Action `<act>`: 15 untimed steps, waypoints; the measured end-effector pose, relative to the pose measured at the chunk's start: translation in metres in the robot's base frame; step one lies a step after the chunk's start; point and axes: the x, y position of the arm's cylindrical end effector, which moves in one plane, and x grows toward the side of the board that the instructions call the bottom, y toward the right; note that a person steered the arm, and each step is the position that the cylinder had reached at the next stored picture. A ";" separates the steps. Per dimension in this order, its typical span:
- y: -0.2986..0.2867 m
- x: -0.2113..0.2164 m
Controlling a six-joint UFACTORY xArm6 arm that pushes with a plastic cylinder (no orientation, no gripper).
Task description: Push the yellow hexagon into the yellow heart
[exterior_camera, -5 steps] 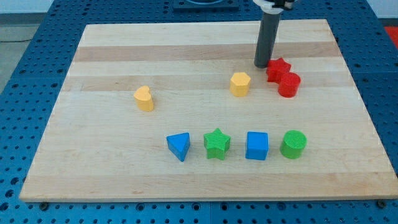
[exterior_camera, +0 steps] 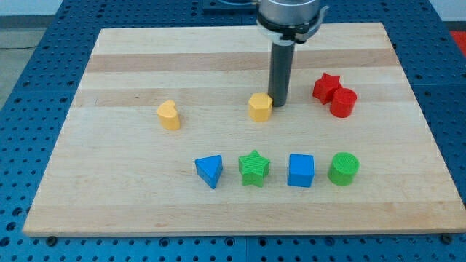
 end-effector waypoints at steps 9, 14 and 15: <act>-0.188 0.063; -0.176 0.069; -0.141 0.070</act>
